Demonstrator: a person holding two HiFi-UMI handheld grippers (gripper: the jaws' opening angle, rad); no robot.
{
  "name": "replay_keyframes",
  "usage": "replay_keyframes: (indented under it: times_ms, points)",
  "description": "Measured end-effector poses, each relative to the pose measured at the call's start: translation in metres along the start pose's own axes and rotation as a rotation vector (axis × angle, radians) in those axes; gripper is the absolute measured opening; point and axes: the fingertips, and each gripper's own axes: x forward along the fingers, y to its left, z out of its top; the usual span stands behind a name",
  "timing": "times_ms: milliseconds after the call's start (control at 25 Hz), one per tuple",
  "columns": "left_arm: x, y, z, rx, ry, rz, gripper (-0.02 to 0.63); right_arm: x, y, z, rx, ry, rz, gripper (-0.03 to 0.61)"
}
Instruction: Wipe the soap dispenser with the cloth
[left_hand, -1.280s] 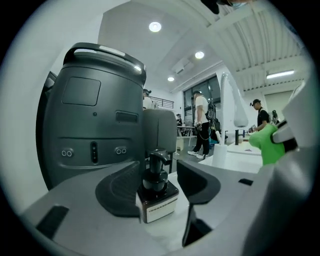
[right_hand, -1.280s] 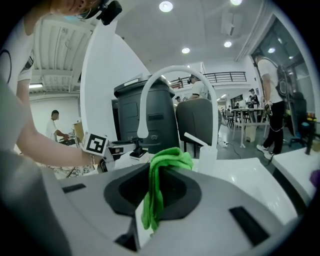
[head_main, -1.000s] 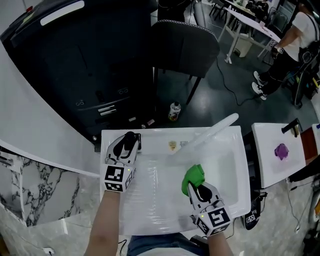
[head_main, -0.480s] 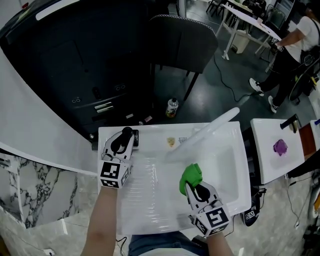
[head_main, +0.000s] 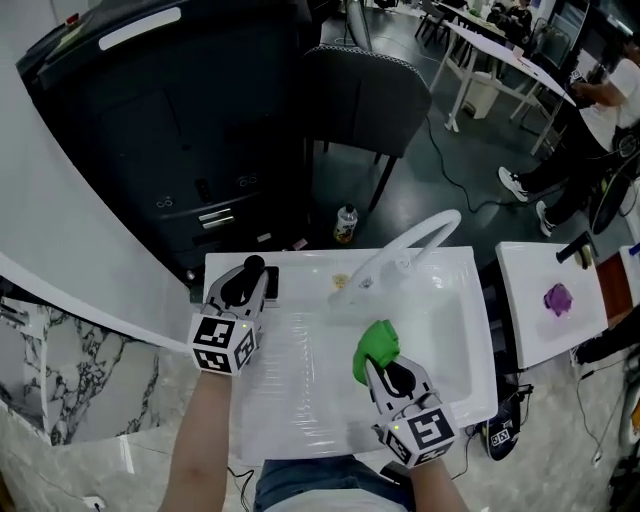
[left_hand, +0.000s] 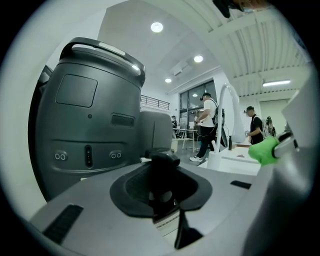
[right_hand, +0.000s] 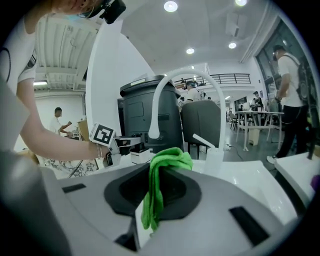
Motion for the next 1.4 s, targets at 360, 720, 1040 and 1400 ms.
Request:
replay_keyframes:
  times_ms: [360,720,1040,1400]
  points:
    - [-0.049,-0.033,0.015,-0.079,0.076,0.065,0.091,-0.033,0.010,0.022,-0.019,-0.083,0.063,0.048]
    - [-0.088,-0.071,0.010,-0.359,0.165,0.127,0.091,-0.063,0.011,0.024,-0.026,-0.136,0.104,0.048]
    - [-0.100,-0.086,0.015,-0.789,0.167,0.099,0.091,-0.062,0.014,0.036,-0.022,-0.168,0.111,0.048]
    - [-0.105,-0.077,-0.005,-1.063,0.222,0.173,0.092,-0.056,0.017,0.052,-0.019,-0.173,0.072,0.048]
